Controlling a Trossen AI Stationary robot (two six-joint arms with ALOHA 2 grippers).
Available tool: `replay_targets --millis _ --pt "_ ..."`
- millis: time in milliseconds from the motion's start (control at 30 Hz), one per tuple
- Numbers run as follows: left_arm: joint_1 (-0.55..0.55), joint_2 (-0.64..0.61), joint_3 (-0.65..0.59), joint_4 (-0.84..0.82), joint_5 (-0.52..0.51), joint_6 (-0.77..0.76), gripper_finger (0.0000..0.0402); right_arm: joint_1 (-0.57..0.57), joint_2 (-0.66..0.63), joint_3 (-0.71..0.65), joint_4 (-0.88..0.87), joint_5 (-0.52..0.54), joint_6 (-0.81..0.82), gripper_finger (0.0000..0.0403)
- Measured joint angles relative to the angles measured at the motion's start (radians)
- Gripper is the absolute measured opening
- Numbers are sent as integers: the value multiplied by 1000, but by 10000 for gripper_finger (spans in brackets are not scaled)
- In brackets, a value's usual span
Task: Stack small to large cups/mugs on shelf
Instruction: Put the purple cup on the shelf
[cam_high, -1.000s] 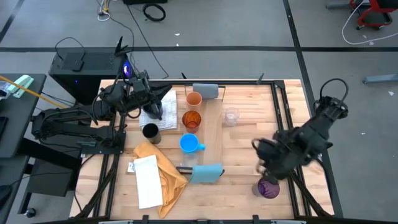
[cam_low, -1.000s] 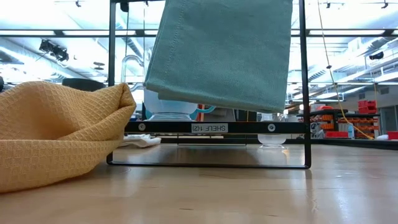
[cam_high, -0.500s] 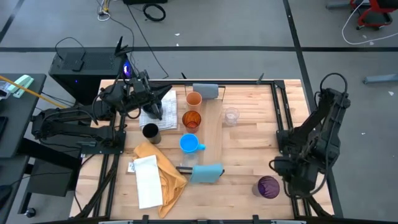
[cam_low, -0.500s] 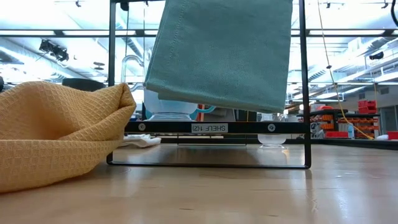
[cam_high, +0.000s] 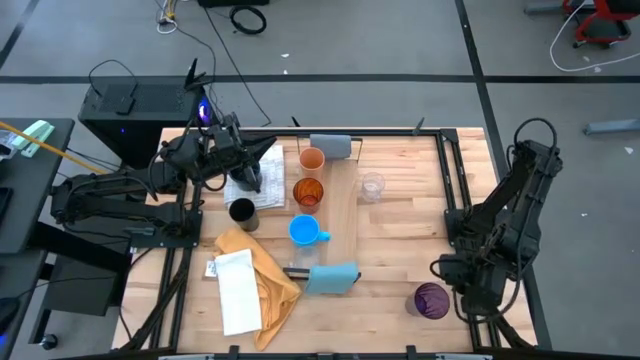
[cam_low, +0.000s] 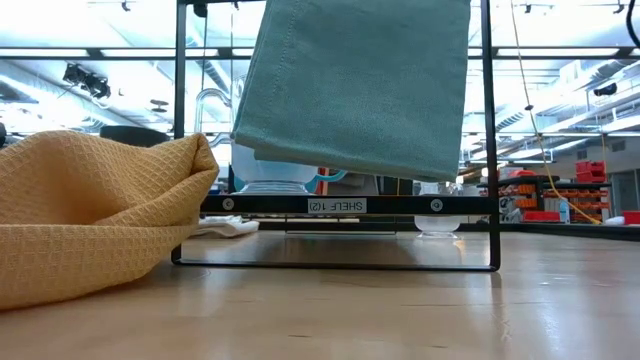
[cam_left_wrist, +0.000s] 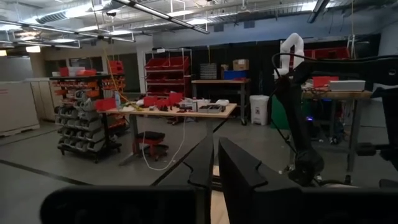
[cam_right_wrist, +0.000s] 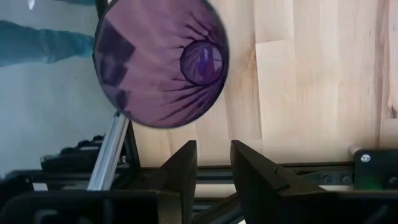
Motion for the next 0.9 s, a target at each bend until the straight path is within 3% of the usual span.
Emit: replay_targets --millis 267,567,900 --pt "0 0 0 0 0 2 43 -34 2 0 1 7 -34 103" --pt "0 0 0 0 0 5 40 -85 2 0 4 3 -179 104" --pt "0 0 0 -11 0 3 46 -174 59 0 53 8 -197 149"
